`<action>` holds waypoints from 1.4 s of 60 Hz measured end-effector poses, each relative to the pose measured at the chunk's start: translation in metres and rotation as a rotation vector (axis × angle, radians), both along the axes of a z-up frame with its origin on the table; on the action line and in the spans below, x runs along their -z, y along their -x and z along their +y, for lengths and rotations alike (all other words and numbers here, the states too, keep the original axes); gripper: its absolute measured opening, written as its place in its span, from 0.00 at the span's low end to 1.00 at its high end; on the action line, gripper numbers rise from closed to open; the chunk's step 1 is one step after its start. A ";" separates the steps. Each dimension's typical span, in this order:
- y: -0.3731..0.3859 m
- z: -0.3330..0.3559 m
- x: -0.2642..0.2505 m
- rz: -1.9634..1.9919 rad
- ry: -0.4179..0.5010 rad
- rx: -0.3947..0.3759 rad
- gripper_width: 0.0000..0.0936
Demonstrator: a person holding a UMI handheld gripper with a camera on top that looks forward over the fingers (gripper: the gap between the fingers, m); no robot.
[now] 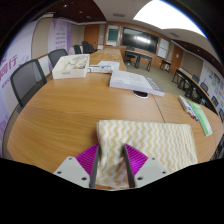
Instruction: Fold towel
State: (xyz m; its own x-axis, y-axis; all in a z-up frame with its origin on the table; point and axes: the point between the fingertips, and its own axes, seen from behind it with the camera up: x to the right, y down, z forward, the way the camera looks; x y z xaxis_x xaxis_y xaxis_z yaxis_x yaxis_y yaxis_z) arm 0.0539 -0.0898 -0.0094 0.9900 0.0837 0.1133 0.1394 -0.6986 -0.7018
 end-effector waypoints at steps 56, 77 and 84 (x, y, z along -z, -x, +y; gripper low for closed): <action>-0.093 0.012 -0.067 0.243 0.017 -0.093 0.17; -0.163 -0.015 -0.114 0.102 -0.062 -0.044 0.92; -0.149 -0.059 -0.150 0.096 -0.085 -0.039 0.91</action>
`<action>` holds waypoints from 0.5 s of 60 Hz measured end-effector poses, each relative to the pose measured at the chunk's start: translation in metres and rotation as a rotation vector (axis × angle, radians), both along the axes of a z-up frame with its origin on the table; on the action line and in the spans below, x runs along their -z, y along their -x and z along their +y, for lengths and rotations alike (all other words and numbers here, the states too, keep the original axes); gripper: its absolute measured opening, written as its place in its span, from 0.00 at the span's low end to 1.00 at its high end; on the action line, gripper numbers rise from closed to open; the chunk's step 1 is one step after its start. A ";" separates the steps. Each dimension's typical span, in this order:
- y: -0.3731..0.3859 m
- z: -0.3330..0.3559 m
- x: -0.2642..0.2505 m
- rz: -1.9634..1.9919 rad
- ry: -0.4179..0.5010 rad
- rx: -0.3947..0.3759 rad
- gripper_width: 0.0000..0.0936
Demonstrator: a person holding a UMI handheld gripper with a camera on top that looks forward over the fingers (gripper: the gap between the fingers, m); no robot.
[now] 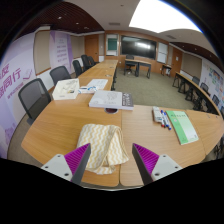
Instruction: Fold towel
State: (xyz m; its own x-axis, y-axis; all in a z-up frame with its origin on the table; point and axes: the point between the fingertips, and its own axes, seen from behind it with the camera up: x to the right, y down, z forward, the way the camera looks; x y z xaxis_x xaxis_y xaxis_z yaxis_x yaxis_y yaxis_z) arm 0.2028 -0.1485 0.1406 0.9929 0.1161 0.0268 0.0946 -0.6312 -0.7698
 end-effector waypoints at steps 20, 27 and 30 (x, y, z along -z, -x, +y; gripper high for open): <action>0.042 -0.155 -0.083 -0.050 -0.084 0.032 0.91; 0.049 -0.201 -0.101 -0.069 -0.094 0.040 0.91; 0.053 -0.216 -0.107 -0.067 -0.099 0.040 0.91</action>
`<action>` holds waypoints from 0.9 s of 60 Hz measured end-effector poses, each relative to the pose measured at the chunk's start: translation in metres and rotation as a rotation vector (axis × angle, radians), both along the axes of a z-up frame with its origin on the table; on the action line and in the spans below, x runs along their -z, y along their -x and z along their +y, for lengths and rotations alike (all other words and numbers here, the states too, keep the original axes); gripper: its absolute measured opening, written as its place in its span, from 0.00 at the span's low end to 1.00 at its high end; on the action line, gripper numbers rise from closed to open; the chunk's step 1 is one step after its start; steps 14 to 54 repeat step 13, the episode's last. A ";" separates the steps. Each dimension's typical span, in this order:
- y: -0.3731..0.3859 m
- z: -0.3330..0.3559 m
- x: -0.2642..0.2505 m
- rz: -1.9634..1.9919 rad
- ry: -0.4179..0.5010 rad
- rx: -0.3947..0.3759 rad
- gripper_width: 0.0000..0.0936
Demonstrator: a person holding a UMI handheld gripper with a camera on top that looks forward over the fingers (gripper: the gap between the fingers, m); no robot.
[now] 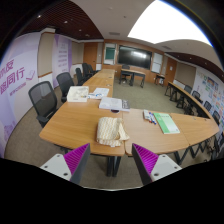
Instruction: Fold towel
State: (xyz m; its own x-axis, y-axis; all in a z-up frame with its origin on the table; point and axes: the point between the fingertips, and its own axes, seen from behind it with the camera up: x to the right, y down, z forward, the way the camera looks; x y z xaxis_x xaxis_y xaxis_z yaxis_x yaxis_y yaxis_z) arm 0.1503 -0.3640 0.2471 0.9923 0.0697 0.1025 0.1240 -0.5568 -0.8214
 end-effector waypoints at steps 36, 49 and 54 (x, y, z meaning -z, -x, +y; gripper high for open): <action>0.005 -0.024 -0.015 0.001 -0.028 0.004 0.92; 0.005 -0.024 -0.015 0.001 -0.028 0.004 0.92; 0.005 -0.024 -0.015 0.001 -0.028 0.004 0.92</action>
